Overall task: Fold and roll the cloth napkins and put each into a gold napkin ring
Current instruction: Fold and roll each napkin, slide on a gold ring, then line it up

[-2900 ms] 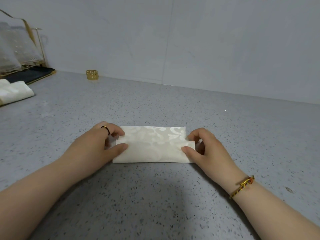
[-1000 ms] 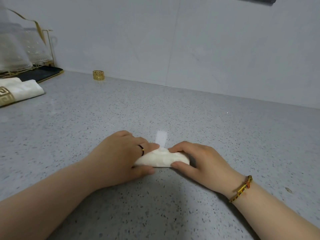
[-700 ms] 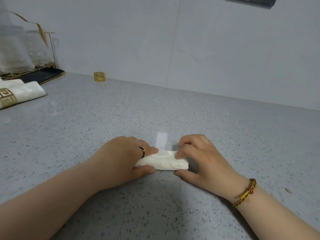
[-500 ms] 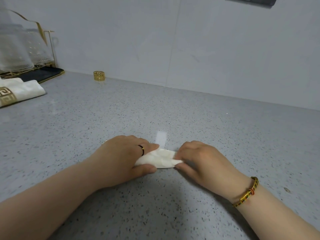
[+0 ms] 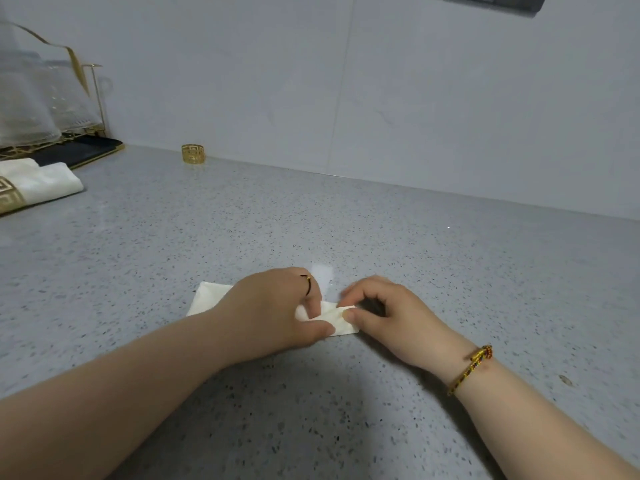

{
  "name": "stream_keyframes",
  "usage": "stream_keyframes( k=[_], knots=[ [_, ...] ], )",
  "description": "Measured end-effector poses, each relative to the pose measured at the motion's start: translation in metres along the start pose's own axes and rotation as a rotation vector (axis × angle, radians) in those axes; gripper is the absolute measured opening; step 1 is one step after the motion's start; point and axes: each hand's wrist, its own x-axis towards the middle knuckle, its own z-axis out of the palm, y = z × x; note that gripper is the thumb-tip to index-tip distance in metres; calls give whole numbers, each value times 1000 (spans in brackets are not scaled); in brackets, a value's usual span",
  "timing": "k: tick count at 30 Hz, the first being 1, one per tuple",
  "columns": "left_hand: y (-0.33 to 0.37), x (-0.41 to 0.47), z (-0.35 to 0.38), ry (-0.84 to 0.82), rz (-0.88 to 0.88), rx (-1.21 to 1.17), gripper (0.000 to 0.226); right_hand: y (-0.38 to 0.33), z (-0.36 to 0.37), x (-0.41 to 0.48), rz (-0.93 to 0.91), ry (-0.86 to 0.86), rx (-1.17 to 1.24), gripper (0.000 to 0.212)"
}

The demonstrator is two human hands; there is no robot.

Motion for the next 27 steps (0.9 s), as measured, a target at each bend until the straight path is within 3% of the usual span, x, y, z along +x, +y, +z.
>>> stream_keyframes(
  k=[7,15,19,24,27],
  knots=[
    [13,17,1,-92,-97,-123,27,6,4,1,-23,86,52,33],
    [9,11,-4,44,-157,18,41,9,2,-4,-20,134,105,19],
    [-20,1,-23,48,-257,59,30,9,2,-5,-70,94,-36,13],
    [-78,-18,-55,89,-396,39,26,12,10,-3,-138,65,-170,31],
    [-117,-28,-68,150,-487,11,25,10,11,0,-137,39,-245,16]
  ],
)
